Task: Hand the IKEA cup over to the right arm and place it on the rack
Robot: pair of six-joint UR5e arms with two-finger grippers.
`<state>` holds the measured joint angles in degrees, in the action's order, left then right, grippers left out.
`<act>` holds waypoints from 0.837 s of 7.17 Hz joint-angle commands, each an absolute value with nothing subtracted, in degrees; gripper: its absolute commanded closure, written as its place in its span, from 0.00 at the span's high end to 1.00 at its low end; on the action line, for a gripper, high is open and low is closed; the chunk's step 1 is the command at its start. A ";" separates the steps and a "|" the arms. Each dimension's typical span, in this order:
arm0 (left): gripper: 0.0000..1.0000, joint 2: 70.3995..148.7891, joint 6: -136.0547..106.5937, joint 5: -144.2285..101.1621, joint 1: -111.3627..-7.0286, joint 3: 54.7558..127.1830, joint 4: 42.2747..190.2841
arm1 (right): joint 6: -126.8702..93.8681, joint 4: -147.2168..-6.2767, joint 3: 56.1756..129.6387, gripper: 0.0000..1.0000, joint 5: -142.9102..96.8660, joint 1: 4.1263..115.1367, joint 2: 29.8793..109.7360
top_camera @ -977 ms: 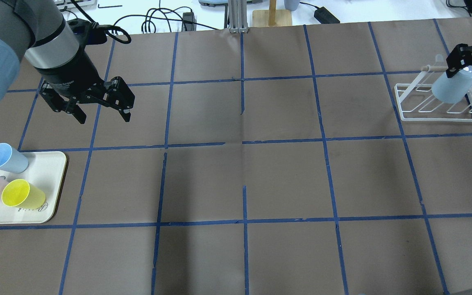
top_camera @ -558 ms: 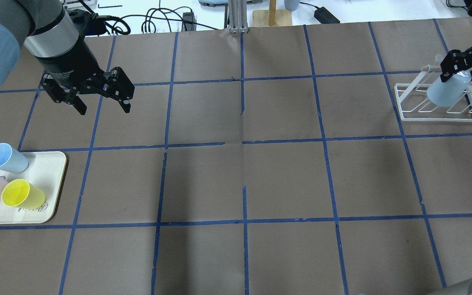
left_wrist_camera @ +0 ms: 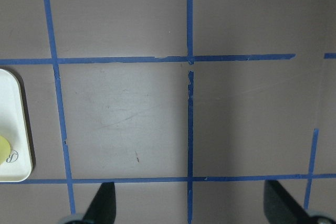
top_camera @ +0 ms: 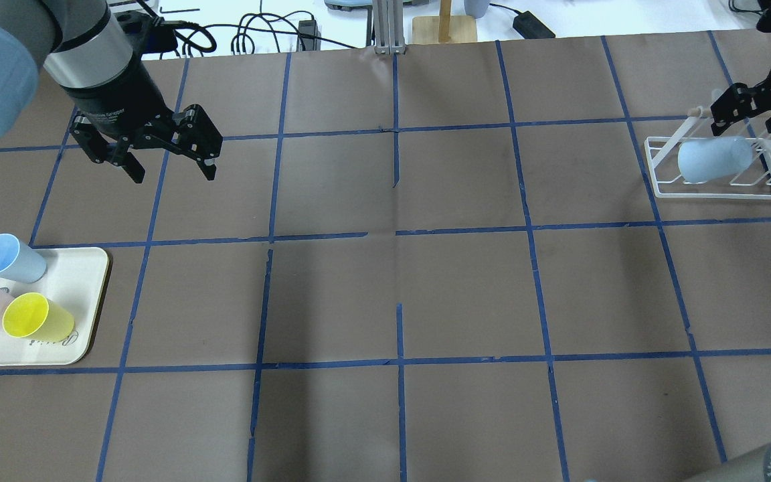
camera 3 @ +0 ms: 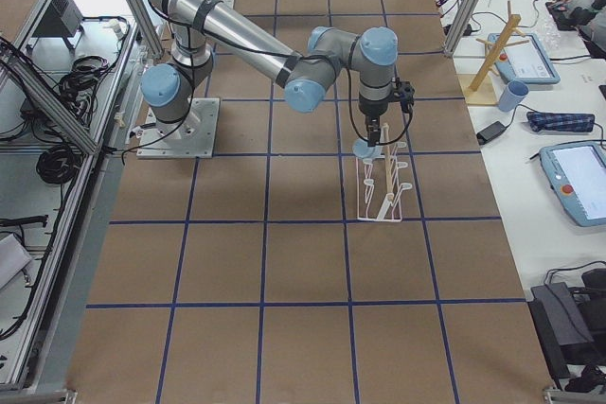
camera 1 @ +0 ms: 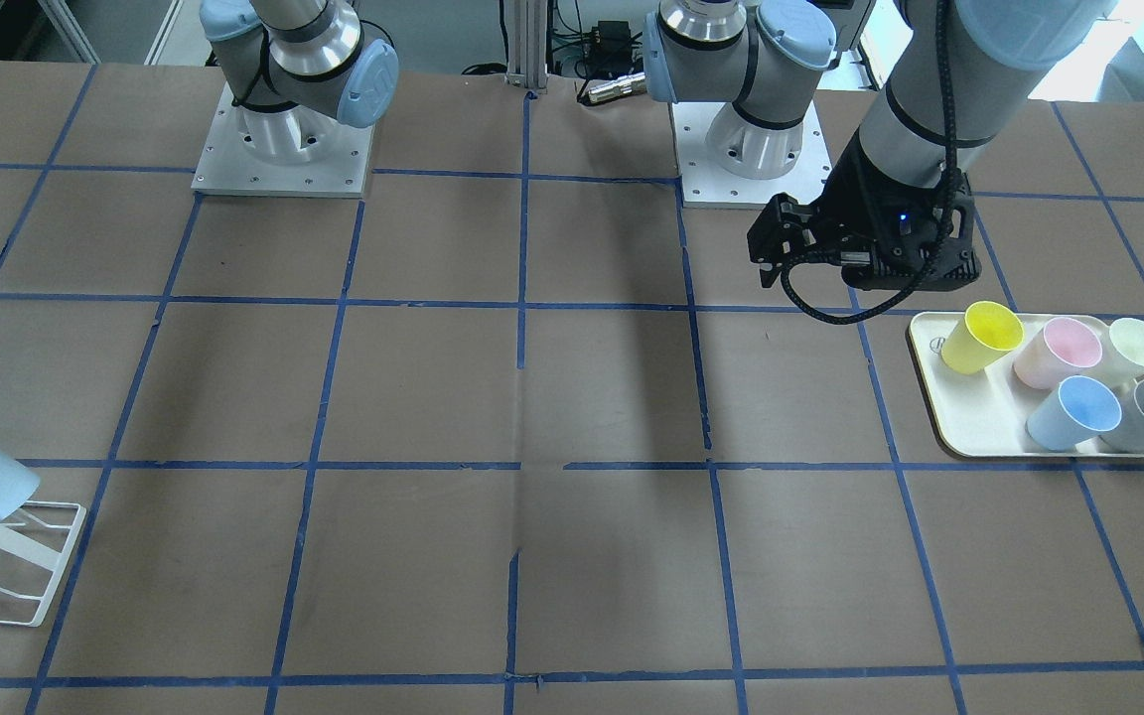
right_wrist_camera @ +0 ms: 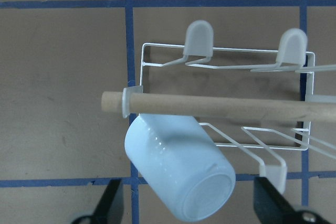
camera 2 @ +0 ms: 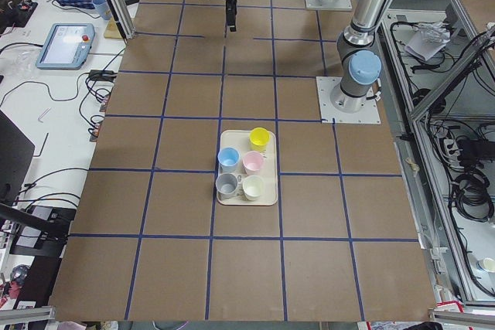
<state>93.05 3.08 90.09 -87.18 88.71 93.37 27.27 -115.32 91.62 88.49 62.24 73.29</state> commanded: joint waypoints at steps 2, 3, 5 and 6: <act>1.00 92.99 3.08 89.30 -87.19 88.68 93.34 | 26.72 -106.50 88.79 1.00 88.51 62.84 78.46; 1.00 92.90 3.08 89.30 -87.19 88.68 93.51 | 26.54 -99.65 86.25 1.00 88.42 63.19 81.01; 1.00 92.90 3.51 89.30 -87.19 88.68 93.69 | 22.62 -87.68 84.12 1.00 85.26 66.25 86.89; 1.00 92.90 3.52 89.38 -87.19 88.77 93.69 | 18.85 -85.37 84.20 1.00 85.34 70.18 89.01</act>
<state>92.90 3.45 89.39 -87.19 88.69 93.68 22.95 -89.93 84.58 85.76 66.35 85.91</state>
